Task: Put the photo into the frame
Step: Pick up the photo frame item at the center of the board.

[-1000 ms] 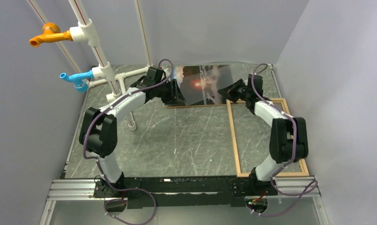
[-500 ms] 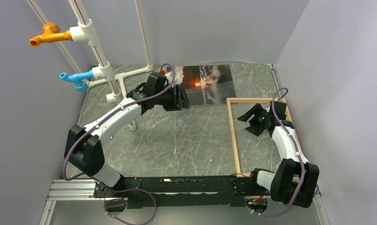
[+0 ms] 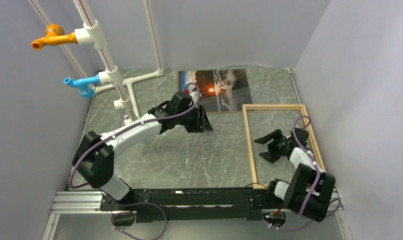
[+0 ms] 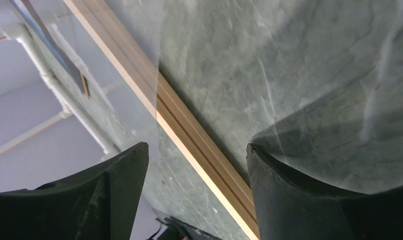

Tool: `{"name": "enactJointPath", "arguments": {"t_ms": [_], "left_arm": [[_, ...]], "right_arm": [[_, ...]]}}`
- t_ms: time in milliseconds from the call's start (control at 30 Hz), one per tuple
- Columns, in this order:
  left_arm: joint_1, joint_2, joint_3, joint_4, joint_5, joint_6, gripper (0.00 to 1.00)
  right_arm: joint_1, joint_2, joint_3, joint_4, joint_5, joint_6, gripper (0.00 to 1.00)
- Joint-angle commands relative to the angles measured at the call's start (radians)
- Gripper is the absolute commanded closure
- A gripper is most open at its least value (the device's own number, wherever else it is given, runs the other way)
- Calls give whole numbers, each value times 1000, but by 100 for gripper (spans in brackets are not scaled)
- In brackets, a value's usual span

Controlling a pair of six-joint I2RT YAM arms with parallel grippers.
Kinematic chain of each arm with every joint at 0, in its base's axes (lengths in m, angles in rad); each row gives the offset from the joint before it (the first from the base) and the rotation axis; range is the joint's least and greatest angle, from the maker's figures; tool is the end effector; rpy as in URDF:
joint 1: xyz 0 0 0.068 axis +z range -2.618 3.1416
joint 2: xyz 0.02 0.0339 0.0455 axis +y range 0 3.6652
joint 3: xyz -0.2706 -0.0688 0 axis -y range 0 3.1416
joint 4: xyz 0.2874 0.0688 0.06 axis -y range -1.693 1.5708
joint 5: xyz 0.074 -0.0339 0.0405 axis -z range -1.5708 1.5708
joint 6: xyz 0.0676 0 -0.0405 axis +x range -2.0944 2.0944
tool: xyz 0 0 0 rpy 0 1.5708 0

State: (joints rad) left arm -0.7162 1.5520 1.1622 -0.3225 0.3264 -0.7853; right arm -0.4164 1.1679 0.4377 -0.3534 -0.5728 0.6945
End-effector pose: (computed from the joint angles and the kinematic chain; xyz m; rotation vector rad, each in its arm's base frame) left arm 0.2935 -0.2842 0.2401 0.1023 2.5137 -1.0854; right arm 0.2245 -0.0592 0.0998 1.2162 2.3226 0.8527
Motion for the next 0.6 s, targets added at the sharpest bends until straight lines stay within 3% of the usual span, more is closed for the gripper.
{"name": "enactJointPath", "arguments": {"t_ms": [0, 233, 433, 567], "left_arm": [[-13, 9, 25, 75, 17, -26, 44], [-15, 20, 28, 97, 30, -26, 44], [-16, 30, 35, 118, 50, -29, 45], [-16, 32, 43, 106, 50, -23, 45]], "right_arm": [[-4, -27, -106, 296, -95, 189, 27], [4, 47, -176, 594, -93, 347, 28], [42, 243, -202, 879, -114, 464, 30], [87, 390, -209, 1098, -137, 550, 40]]}}
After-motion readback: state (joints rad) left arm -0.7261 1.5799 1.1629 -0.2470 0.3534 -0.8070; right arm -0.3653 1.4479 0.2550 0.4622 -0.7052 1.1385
